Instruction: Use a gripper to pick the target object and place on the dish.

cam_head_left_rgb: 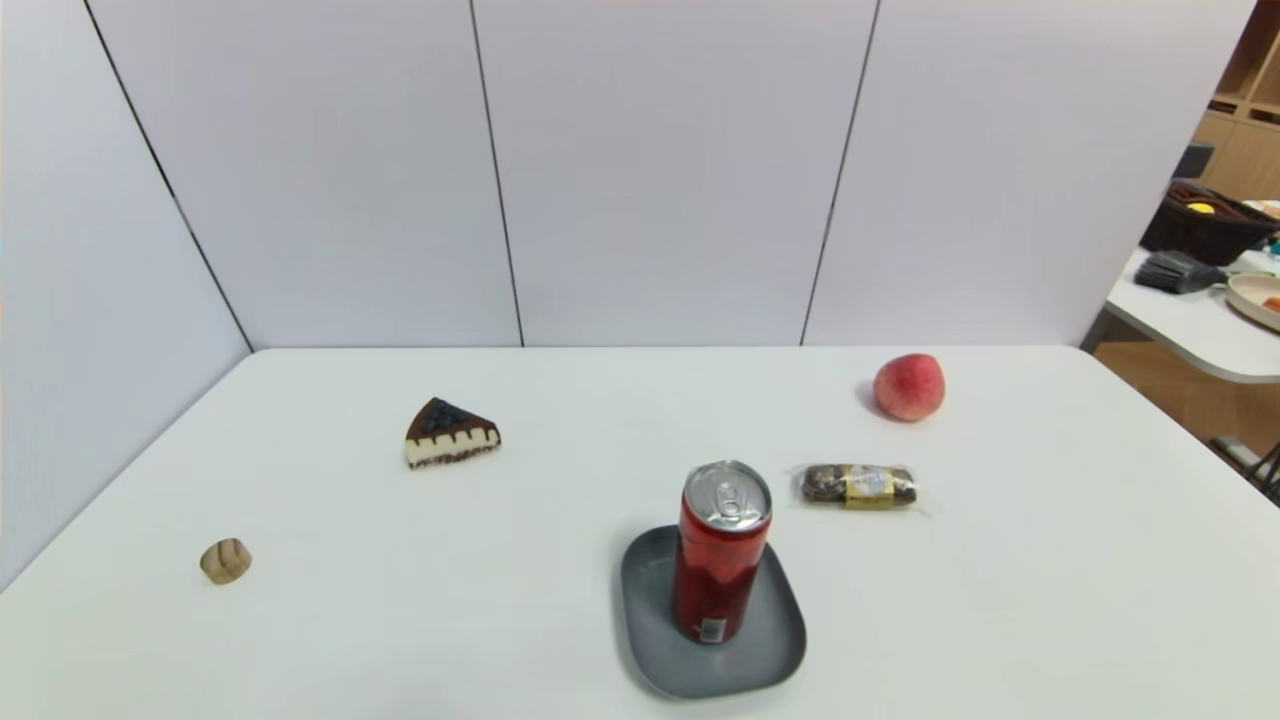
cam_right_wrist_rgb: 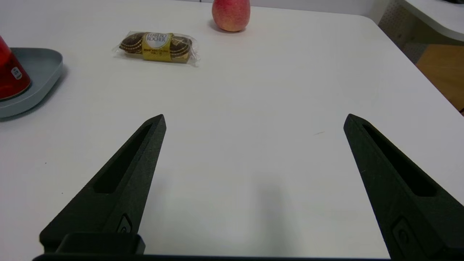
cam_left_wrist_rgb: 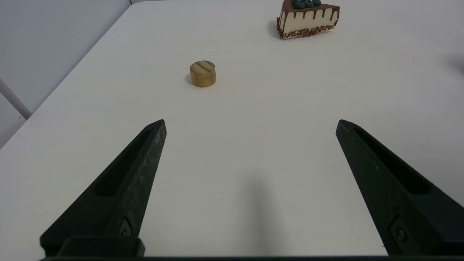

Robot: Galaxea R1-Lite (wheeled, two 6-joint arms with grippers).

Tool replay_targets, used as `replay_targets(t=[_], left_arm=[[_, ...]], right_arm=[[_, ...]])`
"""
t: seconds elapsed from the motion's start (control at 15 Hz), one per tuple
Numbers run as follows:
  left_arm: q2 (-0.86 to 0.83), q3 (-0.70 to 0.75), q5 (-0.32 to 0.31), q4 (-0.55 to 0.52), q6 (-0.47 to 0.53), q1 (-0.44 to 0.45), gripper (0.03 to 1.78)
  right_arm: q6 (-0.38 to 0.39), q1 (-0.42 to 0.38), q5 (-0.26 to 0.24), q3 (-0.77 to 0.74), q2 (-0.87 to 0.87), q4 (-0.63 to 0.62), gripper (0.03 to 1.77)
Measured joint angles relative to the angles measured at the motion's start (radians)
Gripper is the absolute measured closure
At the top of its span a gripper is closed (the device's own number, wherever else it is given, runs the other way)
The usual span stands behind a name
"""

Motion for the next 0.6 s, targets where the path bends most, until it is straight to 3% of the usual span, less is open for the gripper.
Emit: replay_targets(t=[0.13,0.6], left_arm=[[0.000,0.000,0.000,0.000,0.000,0.000,0.12],[0.000,0.000,0.000,0.000,-0.001,0.000,0.12]], right_arm=[[0.008,0.004,-0.005,0.000,-0.056,0.054,0.10],[0.023,0.006,-0.006,0.000,-0.097,0.057,0.10]])
